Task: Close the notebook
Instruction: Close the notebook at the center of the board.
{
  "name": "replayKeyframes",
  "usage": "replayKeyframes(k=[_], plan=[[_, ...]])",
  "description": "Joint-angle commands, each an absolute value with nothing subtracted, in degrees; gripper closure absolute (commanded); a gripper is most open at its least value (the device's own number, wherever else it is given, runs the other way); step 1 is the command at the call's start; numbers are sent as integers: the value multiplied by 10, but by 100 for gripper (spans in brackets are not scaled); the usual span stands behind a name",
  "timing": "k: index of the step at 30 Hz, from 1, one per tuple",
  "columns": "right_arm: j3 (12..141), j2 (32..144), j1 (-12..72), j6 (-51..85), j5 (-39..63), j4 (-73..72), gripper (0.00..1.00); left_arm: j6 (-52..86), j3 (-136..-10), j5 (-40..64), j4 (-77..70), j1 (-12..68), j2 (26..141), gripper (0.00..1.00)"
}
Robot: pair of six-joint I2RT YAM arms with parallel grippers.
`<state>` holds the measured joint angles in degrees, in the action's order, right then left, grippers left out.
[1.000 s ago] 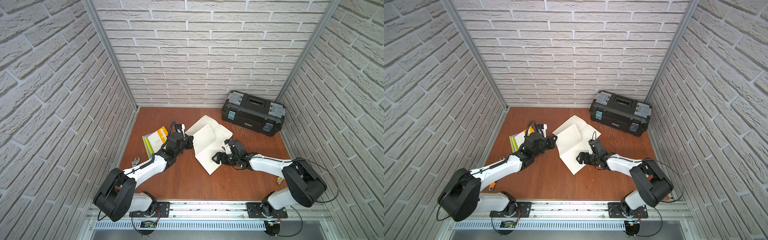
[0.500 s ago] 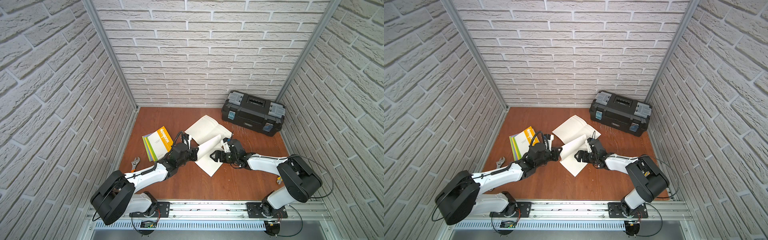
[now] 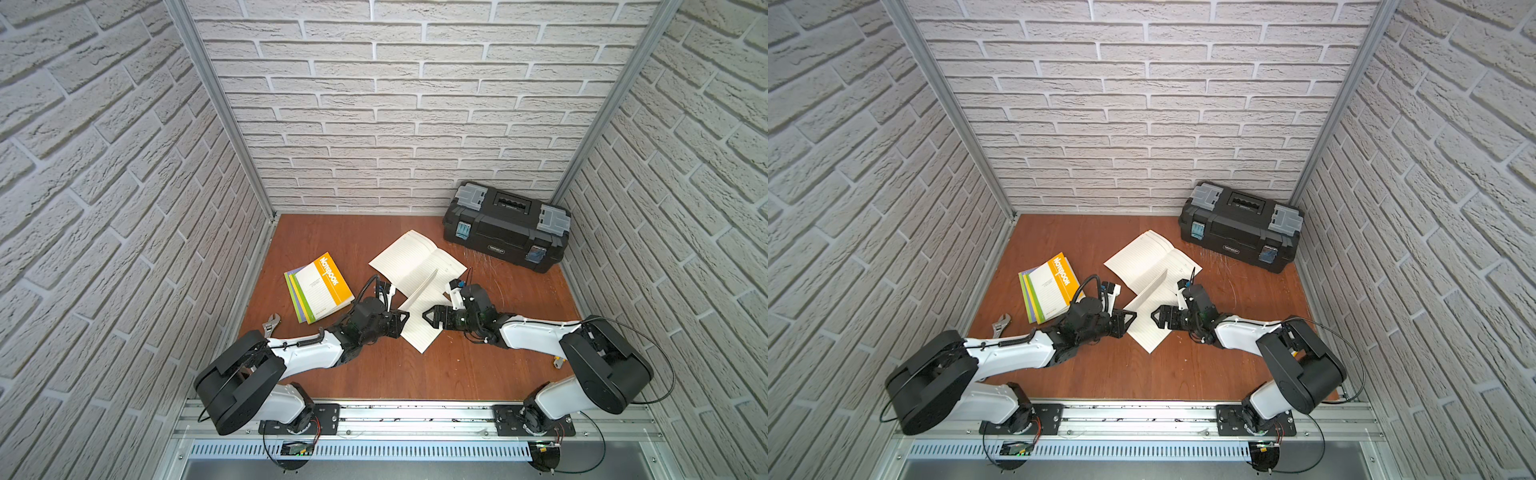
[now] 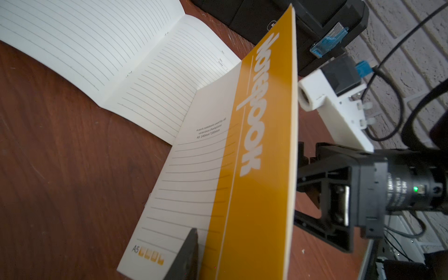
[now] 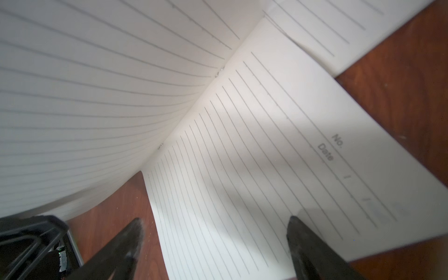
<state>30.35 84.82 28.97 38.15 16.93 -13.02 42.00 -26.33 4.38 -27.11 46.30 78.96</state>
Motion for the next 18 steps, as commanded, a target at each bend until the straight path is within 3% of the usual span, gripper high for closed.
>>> replayKeyframes(k=[1, 11, 18], plan=[[292, 809, 294, 370, 167, -58, 8, 407, -282, 55, -303, 465, 809, 70], [324, 648, 294, 350, 132, 49, 7, 405, -306, 85, -312, 469, 858, 70], [384, 636, 294, 327, 119, 99, 6, 387, -339, 113, -278, 483, 868, 70]])
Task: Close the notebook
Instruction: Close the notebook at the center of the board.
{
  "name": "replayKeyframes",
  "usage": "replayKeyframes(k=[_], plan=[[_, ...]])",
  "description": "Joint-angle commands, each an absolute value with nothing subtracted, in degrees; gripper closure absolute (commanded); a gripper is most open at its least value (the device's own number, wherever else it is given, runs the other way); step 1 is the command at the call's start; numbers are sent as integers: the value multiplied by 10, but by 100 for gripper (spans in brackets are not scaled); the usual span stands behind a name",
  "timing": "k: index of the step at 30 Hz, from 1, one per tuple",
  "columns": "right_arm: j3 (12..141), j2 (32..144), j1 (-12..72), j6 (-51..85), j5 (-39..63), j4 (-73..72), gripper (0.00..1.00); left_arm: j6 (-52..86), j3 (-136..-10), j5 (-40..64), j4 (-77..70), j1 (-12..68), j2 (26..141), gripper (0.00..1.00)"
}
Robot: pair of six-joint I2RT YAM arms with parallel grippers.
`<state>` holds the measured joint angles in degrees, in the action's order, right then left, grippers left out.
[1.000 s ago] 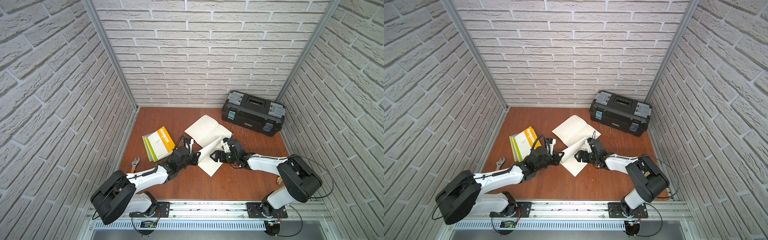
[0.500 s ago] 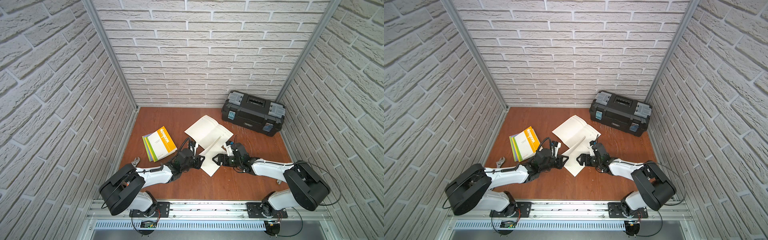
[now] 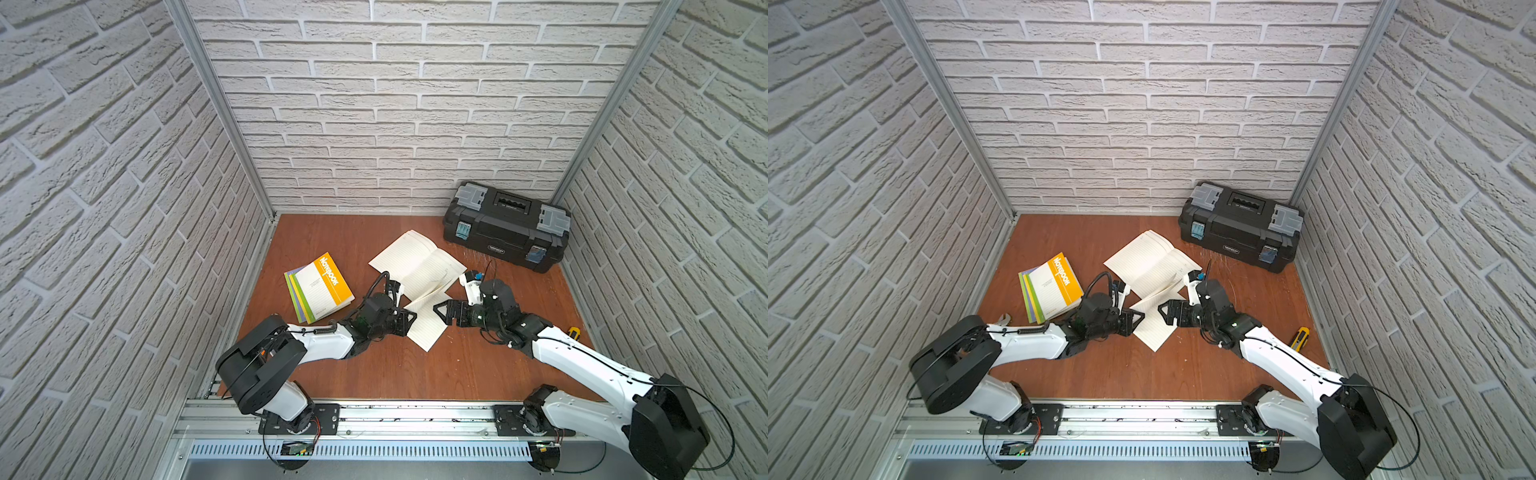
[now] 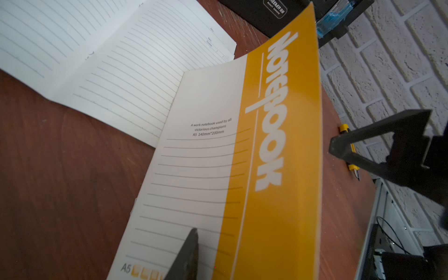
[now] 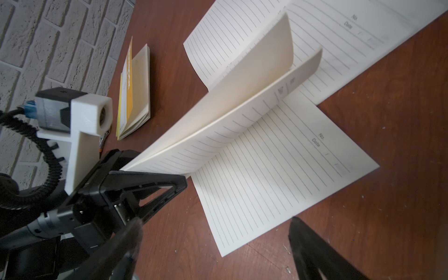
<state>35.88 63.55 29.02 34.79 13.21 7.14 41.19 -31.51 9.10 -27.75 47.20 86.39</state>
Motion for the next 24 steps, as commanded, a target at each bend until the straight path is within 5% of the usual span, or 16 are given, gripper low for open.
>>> replayKeyframes(k=[1, 12, 24], plan=[[391, 641, 294, 325, 119, 101, 6, 380, -346, 114, -264, 488, 869, 70], [463, 683, 293, 306, 116, 111, 6, 267, -425, 92, -104, 553, 868, 48], [453, 632, 286, 304, 50, 146, 5, 316, -422, 161, -272, 557, 951, 41]])
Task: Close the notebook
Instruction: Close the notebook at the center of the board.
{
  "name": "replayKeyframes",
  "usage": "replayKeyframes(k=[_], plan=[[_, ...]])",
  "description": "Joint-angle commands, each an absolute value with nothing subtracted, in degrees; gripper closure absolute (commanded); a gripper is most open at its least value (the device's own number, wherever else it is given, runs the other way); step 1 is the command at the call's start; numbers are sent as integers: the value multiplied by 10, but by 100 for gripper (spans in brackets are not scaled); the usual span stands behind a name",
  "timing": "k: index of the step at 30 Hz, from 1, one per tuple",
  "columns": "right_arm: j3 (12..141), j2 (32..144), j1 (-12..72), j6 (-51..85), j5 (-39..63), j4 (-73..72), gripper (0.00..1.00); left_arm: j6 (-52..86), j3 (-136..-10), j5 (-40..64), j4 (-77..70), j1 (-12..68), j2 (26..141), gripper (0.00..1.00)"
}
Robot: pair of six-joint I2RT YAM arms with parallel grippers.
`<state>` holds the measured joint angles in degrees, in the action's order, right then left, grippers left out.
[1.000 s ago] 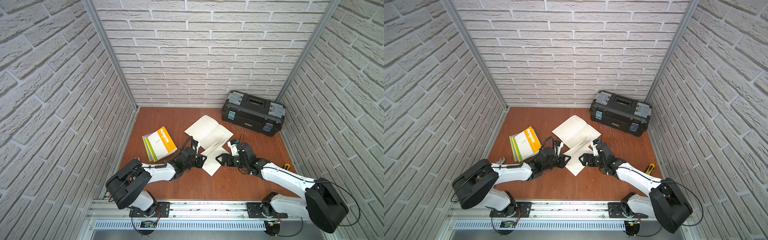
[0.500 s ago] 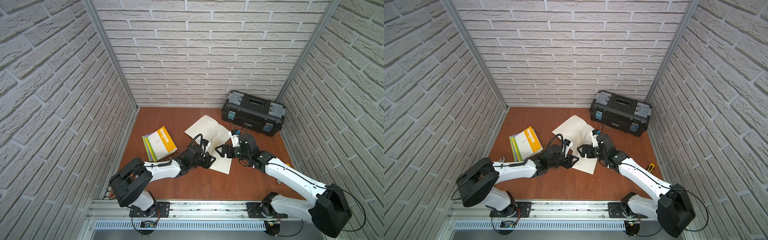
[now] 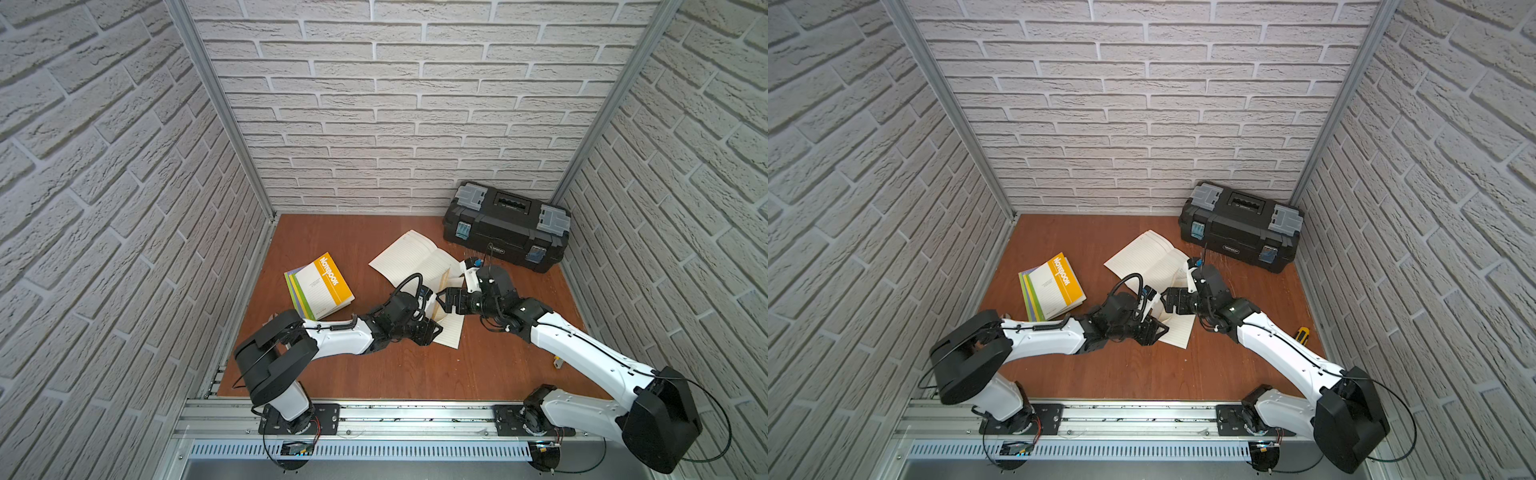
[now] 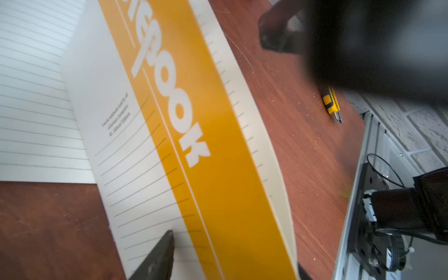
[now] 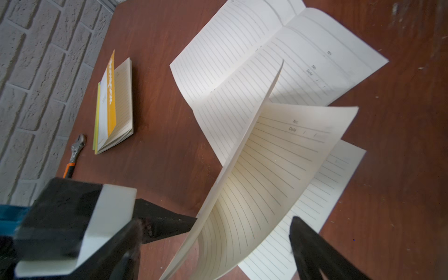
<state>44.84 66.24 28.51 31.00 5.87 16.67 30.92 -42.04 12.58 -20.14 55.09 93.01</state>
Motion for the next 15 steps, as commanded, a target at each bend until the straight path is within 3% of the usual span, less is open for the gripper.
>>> replayKeyframes(k=[1, 11, 15], plan=[[453, 628, 284, 304, 49, 147, 4, 320, -426, 162, -278, 558, 957, 41], [452, 622, 272, 309, 41, 150, 4, 338, -461, 176, -276, 586, 981, 38], [449, 645, 271, 317, 58, 133, 4, 359, -472, 195, -290, 598, 992, 31]])
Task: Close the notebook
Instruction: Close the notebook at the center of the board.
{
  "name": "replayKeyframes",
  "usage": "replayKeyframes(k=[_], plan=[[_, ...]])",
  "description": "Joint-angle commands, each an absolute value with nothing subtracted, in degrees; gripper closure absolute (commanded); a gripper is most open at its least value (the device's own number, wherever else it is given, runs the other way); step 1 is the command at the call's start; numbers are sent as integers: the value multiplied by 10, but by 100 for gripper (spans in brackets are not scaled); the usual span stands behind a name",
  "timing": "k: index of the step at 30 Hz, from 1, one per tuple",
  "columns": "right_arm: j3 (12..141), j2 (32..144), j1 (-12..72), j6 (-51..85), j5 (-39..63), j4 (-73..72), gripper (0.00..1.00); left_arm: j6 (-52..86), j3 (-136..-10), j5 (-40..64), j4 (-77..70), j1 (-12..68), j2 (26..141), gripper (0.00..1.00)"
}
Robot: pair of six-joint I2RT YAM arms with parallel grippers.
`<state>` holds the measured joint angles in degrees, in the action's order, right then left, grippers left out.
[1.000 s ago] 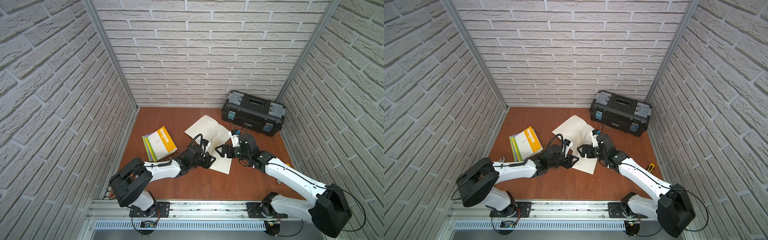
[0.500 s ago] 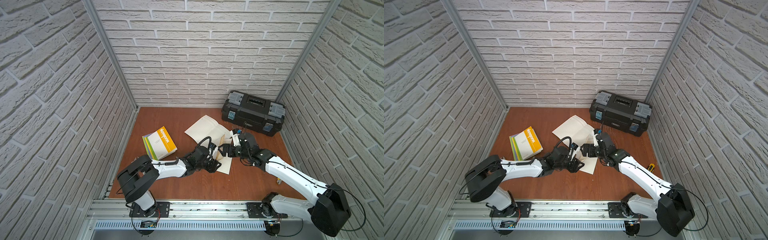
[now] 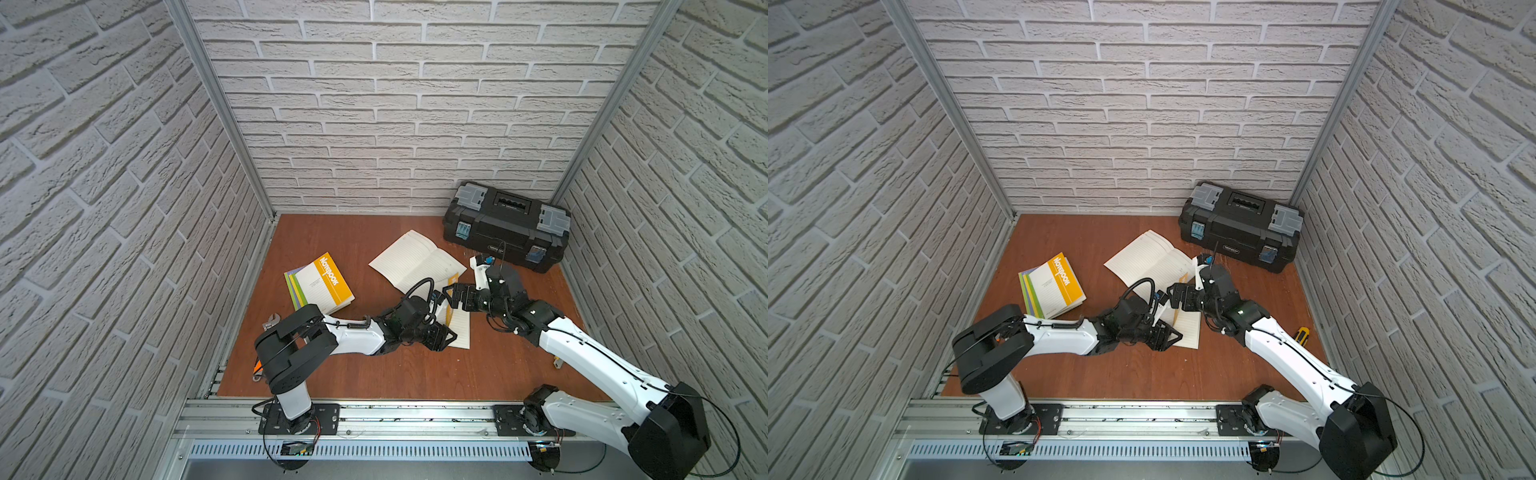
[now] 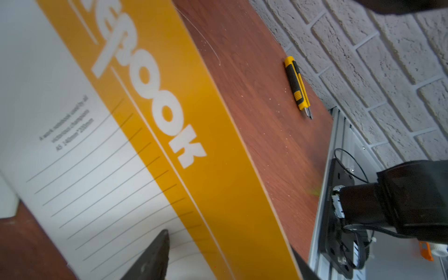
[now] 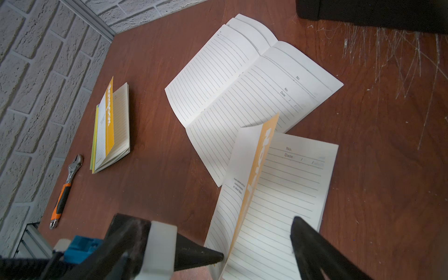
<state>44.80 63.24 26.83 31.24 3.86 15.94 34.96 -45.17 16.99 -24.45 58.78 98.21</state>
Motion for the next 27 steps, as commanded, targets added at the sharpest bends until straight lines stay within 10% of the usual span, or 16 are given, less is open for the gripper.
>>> replayKeyframes(k=[1, 27], plan=[[445, 650, 270, 321, 61, 122, 4, 359, -475, 196, -289, 602, 996, 28], [395, 782, 265, 361, 86, -6, 5, 385, -437, 173, -375, 606, 1057, 8]])
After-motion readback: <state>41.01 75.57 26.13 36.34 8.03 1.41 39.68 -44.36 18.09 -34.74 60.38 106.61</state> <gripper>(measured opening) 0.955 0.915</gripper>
